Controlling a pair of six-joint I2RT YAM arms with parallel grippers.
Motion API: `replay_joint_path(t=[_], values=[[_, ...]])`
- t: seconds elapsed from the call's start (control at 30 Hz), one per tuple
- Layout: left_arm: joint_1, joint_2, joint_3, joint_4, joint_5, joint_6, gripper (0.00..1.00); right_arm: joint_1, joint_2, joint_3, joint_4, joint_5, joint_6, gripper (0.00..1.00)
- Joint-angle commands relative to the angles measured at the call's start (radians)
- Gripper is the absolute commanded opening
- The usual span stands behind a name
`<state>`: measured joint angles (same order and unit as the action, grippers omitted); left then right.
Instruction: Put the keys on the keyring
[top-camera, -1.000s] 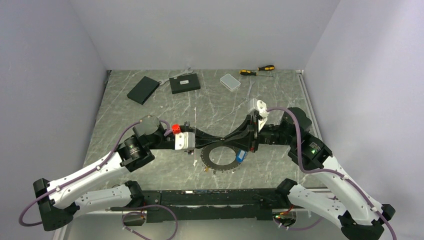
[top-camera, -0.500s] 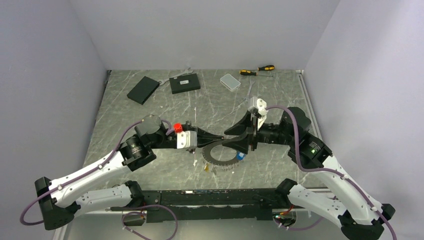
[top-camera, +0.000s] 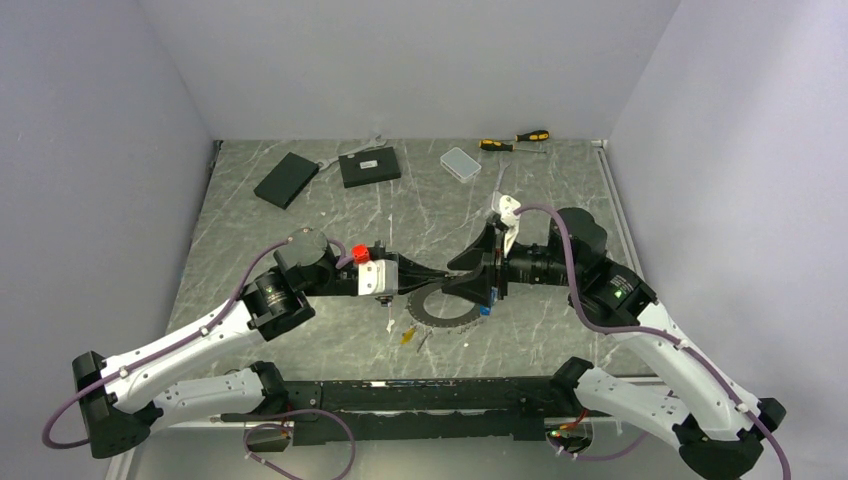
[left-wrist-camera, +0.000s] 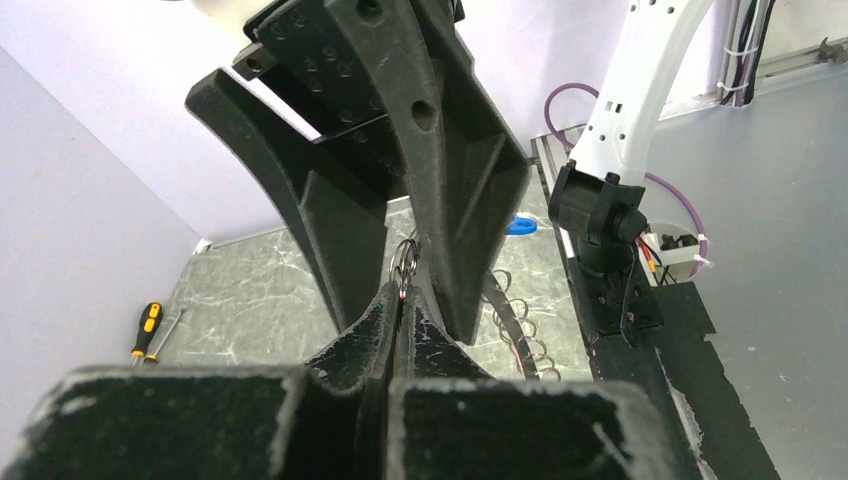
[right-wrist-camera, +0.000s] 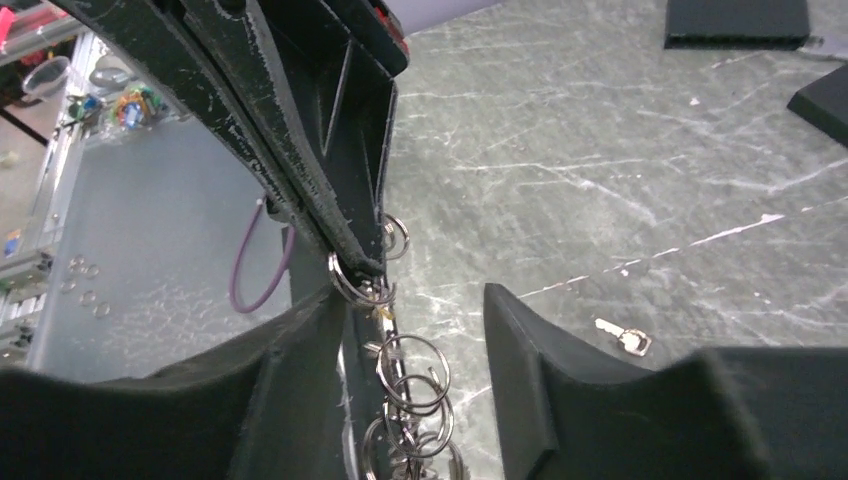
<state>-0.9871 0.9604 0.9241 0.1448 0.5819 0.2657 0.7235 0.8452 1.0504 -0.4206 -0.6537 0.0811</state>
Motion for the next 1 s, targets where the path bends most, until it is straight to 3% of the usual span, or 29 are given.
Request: replay_joint_path(t=[0.0, 0.17, 0.2, 0.4, 0.43, 0.53, 0.7, 0.8, 0.97], values=[[-0.001, -0.010, 0.028, 0.052, 0.002, -0.011, 0.00, 0.001, -0.023, 0.024, 0.039, -0.008, -0.021, 0.45], [-0.001, -0.006, 0.024, 0.059, -0.001, -0.016, 0.00, 0.001, -0.039, 0.015, 0.081, -0.032, -0.019, 0.03], [-0.001, -0.006, 0.023, 0.062, -0.001, -0.017, 0.00, 0.001, -0.043, 0.013, 0.087, -0.035, -0.017, 0.00], [-0.001, -0.005, 0.018, 0.044, -0.005, -0.019, 0.00, 0.001, -0.059, 0.011, 0.082, -0.078, -0.041, 0.00], [0.000, -0.005, 0.020, 0.032, -0.003, -0.018, 0.04, 0.001, -0.061, 0.016, 0.073, -0.070, -0.049, 0.00], [-0.001, -0.006, 0.030, -0.014, 0.004, -0.004, 0.31, 0.001, -0.063, 0.032, 0.039, -0.045, -0.069, 0.00], [-0.001, 0.005, 0.078, -0.158, 0.024, 0.062, 0.56, 0.001, -0.057, 0.046, -0.006, -0.009, -0.093, 0.00], [-0.001, 0.018, 0.124, -0.249, 0.018, 0.096, 0.58, 0.001, -0.042, 0.056, -0.041, 0.014, -0.114, 0.00], [-0.001, 0.055, 0.227, -0.377, -0.007, 0.164, 0.54, 0.000, 0.003, 0.084, -0.139, 0.063, -0.151, 0.00]])
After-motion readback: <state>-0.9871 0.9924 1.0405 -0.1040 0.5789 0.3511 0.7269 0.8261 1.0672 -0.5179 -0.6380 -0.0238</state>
